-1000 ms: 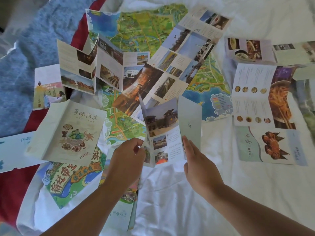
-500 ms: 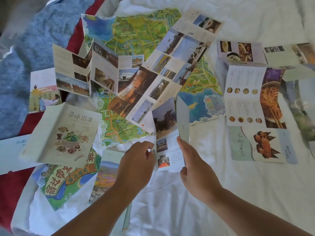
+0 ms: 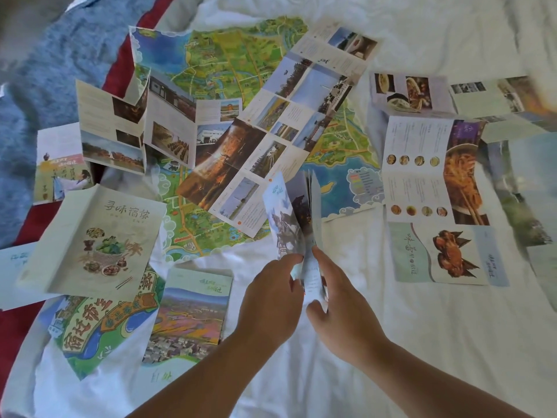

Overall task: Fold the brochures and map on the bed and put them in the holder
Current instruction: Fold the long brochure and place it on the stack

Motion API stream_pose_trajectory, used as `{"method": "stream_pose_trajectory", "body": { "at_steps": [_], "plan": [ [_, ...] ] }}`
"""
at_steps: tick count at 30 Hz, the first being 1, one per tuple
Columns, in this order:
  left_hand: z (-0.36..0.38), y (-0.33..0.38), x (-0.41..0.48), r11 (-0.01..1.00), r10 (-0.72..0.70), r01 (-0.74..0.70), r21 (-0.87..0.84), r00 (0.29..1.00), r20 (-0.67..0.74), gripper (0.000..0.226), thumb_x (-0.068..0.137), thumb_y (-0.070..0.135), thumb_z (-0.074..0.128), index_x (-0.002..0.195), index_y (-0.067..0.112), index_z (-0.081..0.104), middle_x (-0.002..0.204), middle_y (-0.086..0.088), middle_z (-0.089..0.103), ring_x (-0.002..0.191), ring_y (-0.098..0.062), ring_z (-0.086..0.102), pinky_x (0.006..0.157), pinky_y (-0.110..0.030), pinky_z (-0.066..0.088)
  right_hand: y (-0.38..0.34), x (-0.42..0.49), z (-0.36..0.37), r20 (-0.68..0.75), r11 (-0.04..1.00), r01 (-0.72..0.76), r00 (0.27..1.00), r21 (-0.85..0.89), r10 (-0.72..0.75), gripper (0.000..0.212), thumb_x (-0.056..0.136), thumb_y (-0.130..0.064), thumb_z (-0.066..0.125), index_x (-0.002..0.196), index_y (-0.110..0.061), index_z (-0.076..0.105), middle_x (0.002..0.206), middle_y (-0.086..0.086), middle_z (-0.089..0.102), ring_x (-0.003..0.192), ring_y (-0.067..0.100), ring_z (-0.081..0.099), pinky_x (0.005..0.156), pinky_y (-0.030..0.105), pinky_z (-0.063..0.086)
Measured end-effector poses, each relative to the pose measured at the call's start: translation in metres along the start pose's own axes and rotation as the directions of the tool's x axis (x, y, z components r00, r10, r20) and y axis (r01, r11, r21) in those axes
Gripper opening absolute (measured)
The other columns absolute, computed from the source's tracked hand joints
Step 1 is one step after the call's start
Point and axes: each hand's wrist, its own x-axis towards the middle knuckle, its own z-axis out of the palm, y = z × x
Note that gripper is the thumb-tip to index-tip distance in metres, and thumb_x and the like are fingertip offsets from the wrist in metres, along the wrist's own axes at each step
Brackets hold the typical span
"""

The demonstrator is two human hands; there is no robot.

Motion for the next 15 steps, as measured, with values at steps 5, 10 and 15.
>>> {"method": "stream_pose_trajectory", "body": {
  "at_steps": [5, 10, 15],
  "plan": [
    [0.013, 0.004, 0.003, 0.999, 0.025, -0.023, -0.041, 0.999, 0.043, 0.043, 0.095, 0.017, 0.045, 0.134, 0.035, 0.049, 0.108, 0.006, 0.06, 0.1, -0.011, 0.056, 0.086, -0.024, 0.045, -0.004, 0.0, -0.011, 0.019, 0.99, -0.074, 0.997, 0.121, 0.072, 0.077, 0.09, -0.025, 0.054, 0.147, -0.053, 0.011, 0.14, -0.033, 0.043, 0.116, 0.0, 0.057, 0.093, 0.033, 0.052],
    [0.022, 0.007, 0.006, 0.995, 0.059, -0.051, -0.091, 0.994, 0.095, 0.038, 0.096, 0.021, 0.05, 0.129, 0.038, 0.052, 0.092, 0.013, 0.054, 0.08, -0.002, 0.052, 0.072, -0.012, 0.041, -0.003, 0.009, -0.022, 0.031, 0.939, -0.208, 0.978, 0.274, 0.208, 0.057, 0.095, -0.023, 0.045, 0.146, -0.043, 0.029, 0.117, -0.041, 0.051, 0.098, -0.009, 0.062, 0.079, 0.018, 0.046],
    [0.03, 0.015, 0.005, 0.992, 0.098, -0.085, -0.093, 0.984, 0.145, 0.034, 0.094, 0.019, 0.047, 0.118, 0.042, 0.055, 0.088, 0.011, 0.06, 0.082, -0.007, 0.056, 0.068, -0.021, 0.044, -0.002, 0.018, -0.032, 0.003, 0.901, -0.278, 0.956, 0.333, 0.294, 0.021, 0.097, -0.037, 0.045, 0.11, -0.039, 0.061, 0.101, -0.013, 0.068, 0.085, 0.008, 0.064, 0.074, 0.027, 0.048]
  ]
}}
